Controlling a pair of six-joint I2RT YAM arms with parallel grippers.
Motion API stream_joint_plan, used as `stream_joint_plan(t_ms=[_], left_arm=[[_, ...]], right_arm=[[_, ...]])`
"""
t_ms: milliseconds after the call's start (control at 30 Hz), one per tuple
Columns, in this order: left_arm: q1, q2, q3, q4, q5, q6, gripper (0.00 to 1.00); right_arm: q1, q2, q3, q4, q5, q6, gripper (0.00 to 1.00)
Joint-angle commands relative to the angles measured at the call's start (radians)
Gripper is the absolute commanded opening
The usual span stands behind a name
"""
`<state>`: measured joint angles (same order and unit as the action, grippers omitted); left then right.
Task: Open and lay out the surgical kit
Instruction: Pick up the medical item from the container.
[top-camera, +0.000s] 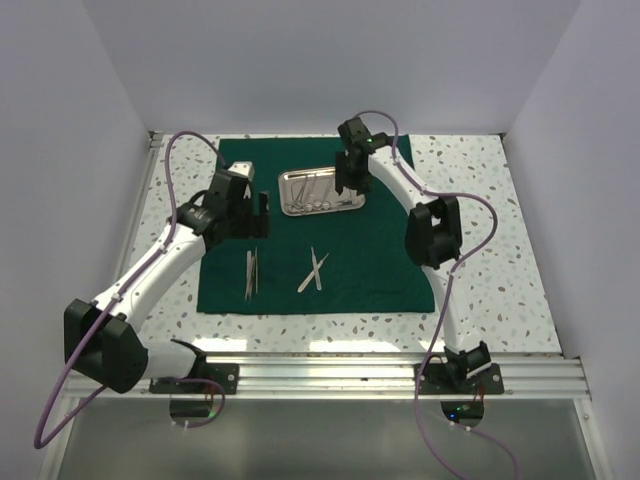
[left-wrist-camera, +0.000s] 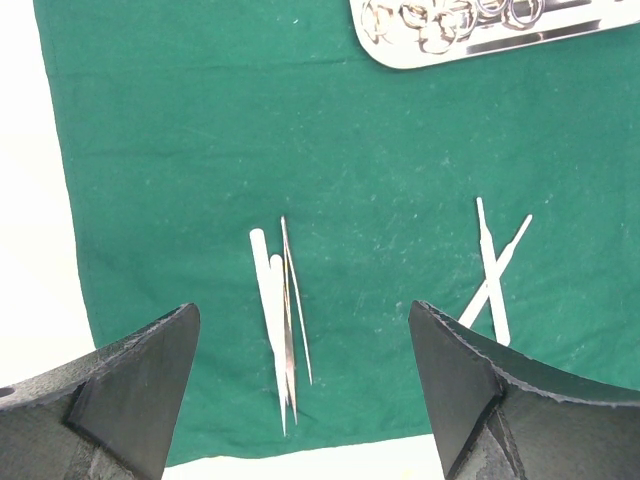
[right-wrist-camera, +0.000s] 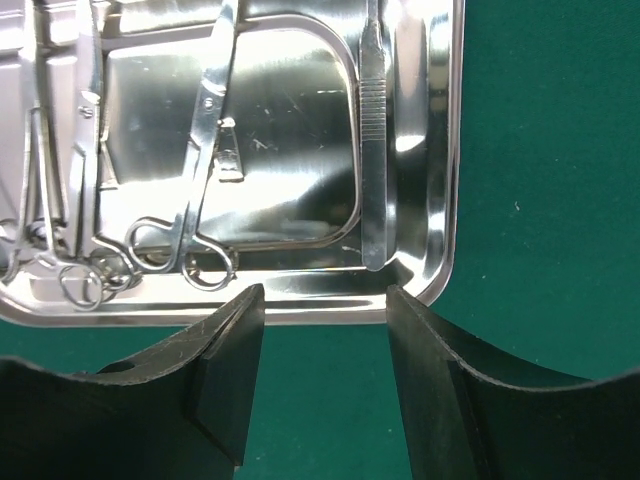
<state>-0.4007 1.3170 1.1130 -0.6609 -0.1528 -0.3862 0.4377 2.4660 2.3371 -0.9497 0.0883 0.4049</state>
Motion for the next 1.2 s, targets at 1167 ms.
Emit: stream_joint_plan(t_ms=[1167], left_arm=[[0.003, 0.002, -0.059, 0.032, 0.013, 0.038, 0.9]], right_arm=[[0.025, 0.24, 0.102, 0.017, 0.186, -0.018, 0.42]])
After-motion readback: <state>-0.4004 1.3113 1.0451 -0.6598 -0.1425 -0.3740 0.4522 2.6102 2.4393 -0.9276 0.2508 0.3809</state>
